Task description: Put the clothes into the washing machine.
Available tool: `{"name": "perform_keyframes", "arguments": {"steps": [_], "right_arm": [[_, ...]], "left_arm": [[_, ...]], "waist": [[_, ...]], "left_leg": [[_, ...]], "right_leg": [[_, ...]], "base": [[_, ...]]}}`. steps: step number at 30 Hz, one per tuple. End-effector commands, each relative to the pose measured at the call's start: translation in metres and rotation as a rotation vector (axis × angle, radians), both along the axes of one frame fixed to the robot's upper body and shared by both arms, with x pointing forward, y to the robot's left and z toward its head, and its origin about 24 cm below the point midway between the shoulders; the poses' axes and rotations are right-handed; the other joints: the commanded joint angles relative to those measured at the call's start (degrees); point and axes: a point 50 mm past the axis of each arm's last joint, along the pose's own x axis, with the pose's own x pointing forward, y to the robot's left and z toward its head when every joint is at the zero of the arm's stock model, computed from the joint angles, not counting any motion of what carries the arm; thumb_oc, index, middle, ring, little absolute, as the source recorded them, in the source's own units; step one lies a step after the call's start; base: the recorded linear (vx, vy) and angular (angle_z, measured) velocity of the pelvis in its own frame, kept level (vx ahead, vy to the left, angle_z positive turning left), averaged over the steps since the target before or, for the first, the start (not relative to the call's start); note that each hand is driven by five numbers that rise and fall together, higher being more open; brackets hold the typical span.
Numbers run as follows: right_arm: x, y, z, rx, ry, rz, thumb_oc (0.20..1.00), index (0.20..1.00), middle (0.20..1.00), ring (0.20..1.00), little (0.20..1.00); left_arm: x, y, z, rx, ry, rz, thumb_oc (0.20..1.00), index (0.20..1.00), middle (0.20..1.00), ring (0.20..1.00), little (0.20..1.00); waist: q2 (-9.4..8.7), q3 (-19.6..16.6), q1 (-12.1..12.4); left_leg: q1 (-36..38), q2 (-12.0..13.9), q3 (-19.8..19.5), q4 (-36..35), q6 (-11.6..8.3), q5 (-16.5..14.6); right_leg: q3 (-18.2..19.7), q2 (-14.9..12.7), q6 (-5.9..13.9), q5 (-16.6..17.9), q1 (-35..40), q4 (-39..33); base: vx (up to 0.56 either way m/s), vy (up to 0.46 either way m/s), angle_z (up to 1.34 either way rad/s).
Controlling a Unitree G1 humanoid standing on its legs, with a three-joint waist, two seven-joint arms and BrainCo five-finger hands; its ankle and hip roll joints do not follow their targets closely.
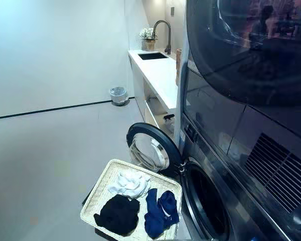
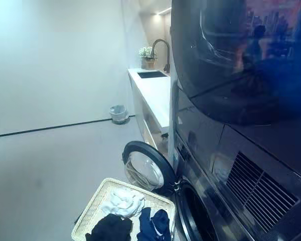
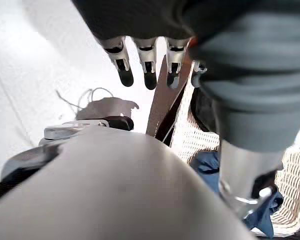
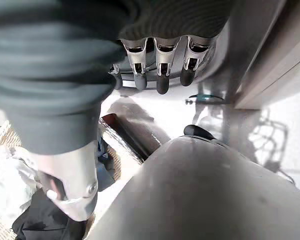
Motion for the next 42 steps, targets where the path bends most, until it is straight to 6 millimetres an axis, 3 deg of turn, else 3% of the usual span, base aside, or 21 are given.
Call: {"name": "perform_keyframes", "arguments": {"steps": [1,15,27,32,33,37,38,39,42], "right_arm": [[0.03,0.022,0.004,0.049,-0.062,0.072,1.0,1.0,1.0,1.0,1.0],[0.031,0.019,0.004,0.046,-0.059,0.075,1.0,1.0,1.0,1.0,1.0],[0.028,0.019,0.004,0.047,-0.056,0.066,1.0,1.0,1.0,1.0,1.0],[0.029,0.018,0.004,0.046,-0.055,0.057,1.0,1.0,1.0,1.0,1.0],[0.032,0.016,0.005,0.046,-0.062,0.056,1.0,1.0,1.0,1.0,1.0],[0.039,0.014,0.008,0.041,-0.088,0.064,1.0,1.0,1.0,1.0,1.0],[0.049,0.012,0.012,0.033,-0.117,0.067,1.0,1.0,1.0,1.0,1.0],[0.05,0.012,0.012,0.033,-0.117,0.067,1.0,1.0,1.0,1.0,1.0],[0.07,0.008,0.02,0.022,-0.182,0.083,1.0,1.0,1.0,1.0,1.0]], "left_arm": [[0.028,-0.025,0.001,-0.077,-0.04,-0.076,1.0,1.0,1.0,1.0,1.0],[0.033,-0.019,0.003,-0.021,-0.083,-0.058,1.0,1.0,1.0,1.0,1.0],[0.037,-0.01,0.005,0.175,-0.132,-0.079,1.0,1.0,1.0,1.0,1.0],[0.053,0.011,0.02,0.576,-0.293,-0.112,1.0,1.0,1.0,1.0,1.0],[0.065,0.018,0.029,0.702,-0.369,-0.155,1.0,1.0,1.0,1.0,1.0],[0.083,0.02,0.039,0.807,-0.458,-0.163,1.0,1.0,1.0,1.0,1.0],[0.098,0.021,0.046,0.84,-0.504,-0.144,1.0,1.0,1.0,1.0,1.0],[0.098,0.021,0.046,0.84,-0.505,-0.144,1.0,1.0,1.0,1.0,1.0],[0.123,0.022,0.059,0.88,-0.578,-0.096,1.0,1.0,1.0,1.0,1.0]], "waist": [[-2.55,2.0,0.0],[-2.35,2.3,0.0],[-2.2,2.6,-0.2],[-2.14,3.2,-0.4],[-2.14,4.0,-0.6],[-1.98,5.8,-0.9],[-1.7,7.6,-1.2],[-1.69,7.6,-1.2],[-1.38,11.1,-2.0]], "left_leg": [[1.4,-6.9,2.8,0.5,4.65,-2.7],[1.3,-6.8,2.9,0.6,4.6,-2.6],[0.8,-6.9,3.0,0.7,4.58,-2.4],[0.5,-6.9,3.1,0.8,4.45,-2.2],[-0.1,-6.8,3.5,1.1,4.39,-2.0],[-1.6,-6.7,3.8,1.5,4.38,-1.7],[-2.4,-6.6,3.9,1.6,4.49,-2.0],[-2.4,-6.6,3.9,1.6,4.49,-2.0],[-5.1,-6.8,4.3,2.4,4.57,-1.5]], "right_leg": [[0.8,-1.5,4.21,-0.9,2.1,1.1],[0.7,-1.5,4.15,-0.9,2.0,1.2],[0.6,-1.6,4.22,-0.7,1.7,1.2],[0.8,-1.8,4.2,-0.7,1.3,1.4],[1.0,-1.9,4.2,-0.5,0.7,1.7],[1.5,-1.9,4.2,0.0,-1.1,2.1],[2.1,-1.9,4.14,0.1,-2.3,2.1],[2.1,-1.9,4.14,0.1,-2.3,2.1],[3.5,-2.1,4.06,0.9,-5.4,2.6]], "base": [[0.19,0.154,0.17],[0.0,0.0,0.0],[0.02,-0.001,0.0],[0.06,0.016,0.0],[0.0,0.0,0.0],[-0.02,0.016,-0.01],[-0.08,0.056,-0.05],[-0.13,0.082,-0.1],[-0.14,0.087,-0.14]]}}
